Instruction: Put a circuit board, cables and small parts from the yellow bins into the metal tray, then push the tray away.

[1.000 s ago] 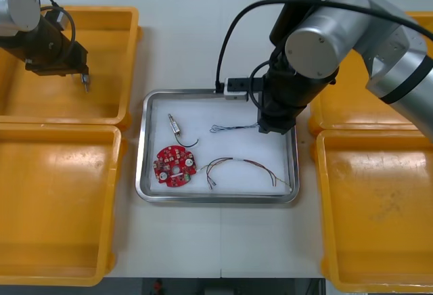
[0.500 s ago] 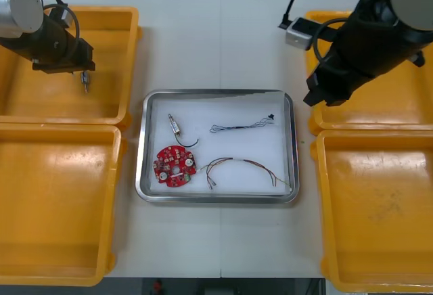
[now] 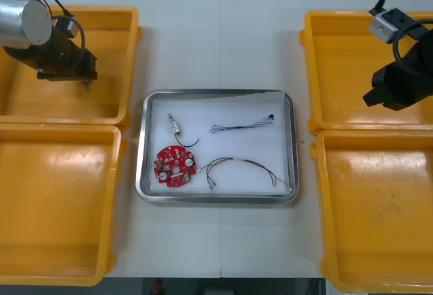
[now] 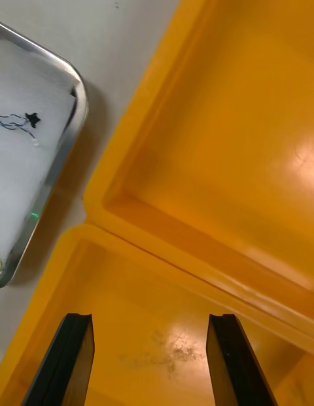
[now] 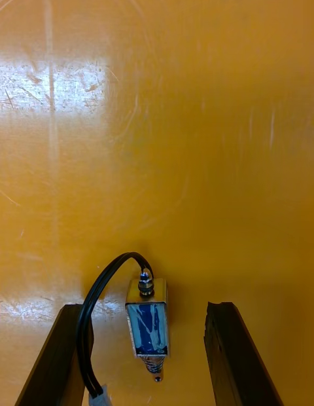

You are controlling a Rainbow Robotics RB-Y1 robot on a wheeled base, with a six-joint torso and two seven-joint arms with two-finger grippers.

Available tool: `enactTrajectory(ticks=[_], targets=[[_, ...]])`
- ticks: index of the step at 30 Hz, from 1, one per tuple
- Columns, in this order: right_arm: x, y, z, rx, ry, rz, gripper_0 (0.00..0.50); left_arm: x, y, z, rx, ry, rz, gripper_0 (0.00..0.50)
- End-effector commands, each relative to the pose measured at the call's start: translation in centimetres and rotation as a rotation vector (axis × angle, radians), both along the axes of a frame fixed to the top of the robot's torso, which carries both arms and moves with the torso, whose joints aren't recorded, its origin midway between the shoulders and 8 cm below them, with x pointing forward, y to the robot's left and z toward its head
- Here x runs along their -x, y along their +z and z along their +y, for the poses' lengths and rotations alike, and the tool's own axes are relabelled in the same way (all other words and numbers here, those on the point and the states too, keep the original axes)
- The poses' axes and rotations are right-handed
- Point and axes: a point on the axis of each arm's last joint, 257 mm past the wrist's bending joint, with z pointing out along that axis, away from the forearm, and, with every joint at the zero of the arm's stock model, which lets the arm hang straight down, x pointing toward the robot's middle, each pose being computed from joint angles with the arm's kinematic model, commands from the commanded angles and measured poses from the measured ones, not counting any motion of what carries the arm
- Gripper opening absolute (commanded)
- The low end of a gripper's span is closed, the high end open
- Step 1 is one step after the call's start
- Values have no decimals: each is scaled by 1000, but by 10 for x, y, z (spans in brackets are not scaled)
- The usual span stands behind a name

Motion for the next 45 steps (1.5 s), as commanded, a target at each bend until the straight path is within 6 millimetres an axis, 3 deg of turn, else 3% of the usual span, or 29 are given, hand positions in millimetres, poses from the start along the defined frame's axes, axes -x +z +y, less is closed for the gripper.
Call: enactTrajectory(ticks=[1,9,19,20,22,24,34,41,45], targets=[[13,8,-44,-52,-210,-31,500,-1,-3,0,5,-1,-11,500],[36,-7,-83,-151,-401,8,500,-2,-8,3,-3,-6,-22,500],[54,-20,-98,-170,-463,40,500,-2,-20,4,-40,-22,-24,488],[54,-19,-98,-171,-467,34,500,-2,-20,4,-41,-23,-24,428],[54,-16,-98,-169,-471,21,500,-2,-20,4,-40,-22,-24,169],[54,-14,-96,-169,-468,11,500,-2,-21,4,-39,-20,-22,0],[58,-20,-102,-154,-488,17,500,-4,-15,9,-45,-18,-35,0],[66,-32,-106,-150,-501,47,500,-4,34,11,-22,-4,-29,0],[68,-36,-107,-147,-501,56,500,7,70,7,28,9,7,0]])
